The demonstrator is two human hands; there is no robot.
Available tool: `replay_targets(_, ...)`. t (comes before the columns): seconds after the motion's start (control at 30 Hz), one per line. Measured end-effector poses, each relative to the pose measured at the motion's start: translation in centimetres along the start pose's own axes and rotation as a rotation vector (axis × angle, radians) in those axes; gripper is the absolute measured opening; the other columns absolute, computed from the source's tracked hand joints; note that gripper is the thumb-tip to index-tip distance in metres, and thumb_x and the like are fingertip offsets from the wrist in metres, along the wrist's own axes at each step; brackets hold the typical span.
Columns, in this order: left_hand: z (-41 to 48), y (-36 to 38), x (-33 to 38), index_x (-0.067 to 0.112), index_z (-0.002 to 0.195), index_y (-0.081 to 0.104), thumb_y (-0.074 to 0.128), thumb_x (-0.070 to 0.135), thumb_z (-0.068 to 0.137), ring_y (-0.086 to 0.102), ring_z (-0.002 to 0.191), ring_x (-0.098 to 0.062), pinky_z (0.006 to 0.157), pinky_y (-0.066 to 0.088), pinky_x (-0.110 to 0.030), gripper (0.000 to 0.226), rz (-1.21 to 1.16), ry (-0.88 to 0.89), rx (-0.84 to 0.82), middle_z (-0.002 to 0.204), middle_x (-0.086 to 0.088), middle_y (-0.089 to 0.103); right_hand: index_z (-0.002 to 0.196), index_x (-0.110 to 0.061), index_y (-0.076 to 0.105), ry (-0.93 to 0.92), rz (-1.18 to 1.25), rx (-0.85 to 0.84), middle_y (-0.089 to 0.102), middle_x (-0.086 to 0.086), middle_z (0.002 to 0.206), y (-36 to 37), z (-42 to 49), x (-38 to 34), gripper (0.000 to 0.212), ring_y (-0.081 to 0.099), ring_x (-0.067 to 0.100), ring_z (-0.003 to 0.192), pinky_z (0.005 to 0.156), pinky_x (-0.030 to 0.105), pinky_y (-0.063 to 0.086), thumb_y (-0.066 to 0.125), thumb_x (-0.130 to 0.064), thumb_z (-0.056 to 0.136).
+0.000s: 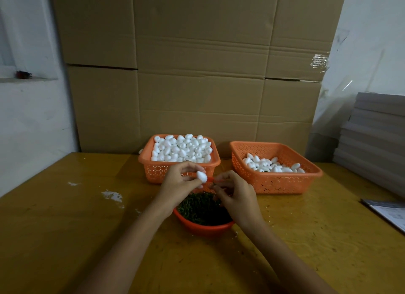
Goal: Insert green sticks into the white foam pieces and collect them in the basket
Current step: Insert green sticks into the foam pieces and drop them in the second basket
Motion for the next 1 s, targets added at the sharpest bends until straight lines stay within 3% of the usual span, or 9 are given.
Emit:
replay_targets(0.3,-0.12,-0.11,0.21,0.020,0.099,0.080,0.086,0.014,0.086,0.079,0.091,-0.019,0.078,0.063,-0.026,0.015,-0.010,0.014,-0.030,0.105,0.004,0.080,0.114,-0.018,0.070,0.014,-0.044,0.030,0.078,-0.013,0.104,0.18,-0.14,0.01,0.020,0.073,-0.001,0.091,0.079,0.033,0.063,0.075,-0.015,0.095)
replay_targets(0.57,-0.08,-0.25,0.19,0.022,0.105,0.079,0.089,0.013,0.082,0.079,0.098,-0.018,0.086,0.064,-0.033,0.027,-0.046,0.001,-0.018,0.111,0.006,0.078,0.114,-0.018,0.071,0.021,-0.049,0.039,0.078,-0.012,0.104,0.26,-0.21,0.03,0.017,0.073,0.001,0.087,0.077,0.034,0.063,0.073,-0.018,0.097)
replay_targets(0.83,-0.17,-0.42,0.44,0.025,0.095,0.080,0.090,0.016,0.081,0.076,0.106,-0.012,0.083,0.061,-0.021,0.019,-0.039,0.031,-0.025,0.110,0.005,0.080,0.114,-0.018,0.071,0.015,-0.058,0.045,0.077,-0.014,0.105,0.26,-0.28,-0.20,0.017,0.072,-0.001,0.093,0.079,0.033,0.063,0.072,-0.019,0.098)
replay_targets(1.0,-0.16,-0.67,0.34,0.017,0.092,0.078,0.085,0.000,0.081,0.074,0.110,-0.010,0.088,0.062,-0.027,0.021,-0.033,0.049,-0.013,0.111,0.005,0.080,0.112,-0.016,0.071,-0.001,-0.085,0.058,0.077,-0.011,0.105,0.31,-0.50,-0.38,0.015,0.072,0.001,0.098,0.080,0.034,0.063,0.072,-0.014,0.097)
Point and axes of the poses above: each hand's wrist, its own z-axis towards the middle knuckle, its own y-axis out of the palm, x = y × z, the point moved 6 cm from there along z, towards the middle knuckle
